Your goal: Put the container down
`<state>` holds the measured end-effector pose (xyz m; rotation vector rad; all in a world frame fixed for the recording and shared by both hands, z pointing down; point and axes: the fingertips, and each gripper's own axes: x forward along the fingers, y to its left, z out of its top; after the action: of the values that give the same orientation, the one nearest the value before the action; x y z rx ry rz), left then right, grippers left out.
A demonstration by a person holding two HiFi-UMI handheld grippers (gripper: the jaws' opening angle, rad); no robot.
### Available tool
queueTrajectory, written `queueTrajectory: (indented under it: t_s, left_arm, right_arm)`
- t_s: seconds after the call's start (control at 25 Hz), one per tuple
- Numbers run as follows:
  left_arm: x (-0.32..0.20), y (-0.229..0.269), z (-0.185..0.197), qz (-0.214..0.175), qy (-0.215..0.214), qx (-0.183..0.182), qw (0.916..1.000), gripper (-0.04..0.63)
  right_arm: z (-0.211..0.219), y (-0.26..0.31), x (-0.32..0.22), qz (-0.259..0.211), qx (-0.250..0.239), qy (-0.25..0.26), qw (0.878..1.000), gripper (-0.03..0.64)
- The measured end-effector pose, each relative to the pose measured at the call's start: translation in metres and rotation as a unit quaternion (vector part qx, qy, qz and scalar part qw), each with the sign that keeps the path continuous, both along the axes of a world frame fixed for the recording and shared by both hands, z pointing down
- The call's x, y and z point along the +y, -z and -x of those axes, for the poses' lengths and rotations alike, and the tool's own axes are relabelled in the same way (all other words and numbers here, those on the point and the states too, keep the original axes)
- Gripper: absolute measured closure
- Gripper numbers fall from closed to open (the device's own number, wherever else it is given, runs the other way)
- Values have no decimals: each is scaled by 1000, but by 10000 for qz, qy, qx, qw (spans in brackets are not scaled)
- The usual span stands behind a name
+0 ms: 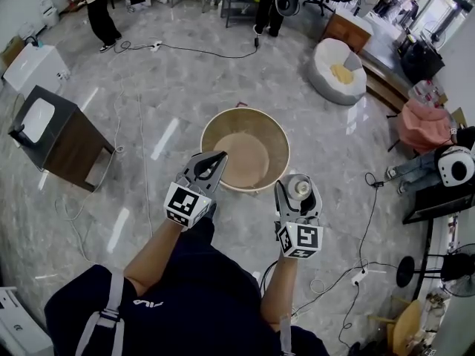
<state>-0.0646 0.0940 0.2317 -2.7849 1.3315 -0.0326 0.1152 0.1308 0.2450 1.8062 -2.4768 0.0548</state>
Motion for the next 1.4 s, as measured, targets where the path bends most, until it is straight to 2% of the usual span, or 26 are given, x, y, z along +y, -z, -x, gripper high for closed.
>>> queueTrajectory:
  t_s: [0.44, 0.72, 1.08, 1.4]
  left_arm:
    - [-73, -16, -6, 199, 73, -7, 9998, 571]
    - [-147, -13, 2, 262, -32, 1, 9997, 571]
    - [-252, 4, -3, 77, -477, -1, 9988, 571]
    - [-301, 5, -16, 89, -657, -10, 9978, 571]
  right_arm:
    - [-8, -9, -74, 104, -59, 16, 9999, 279]
    - [2, -6, -147, 162, -83, -50, 9998, 279]
    - [9, 7, -236, 42, -16, -371, 9993, 279]
    - [-6, 5, -274, 144, 40, -626, 9979, 279]
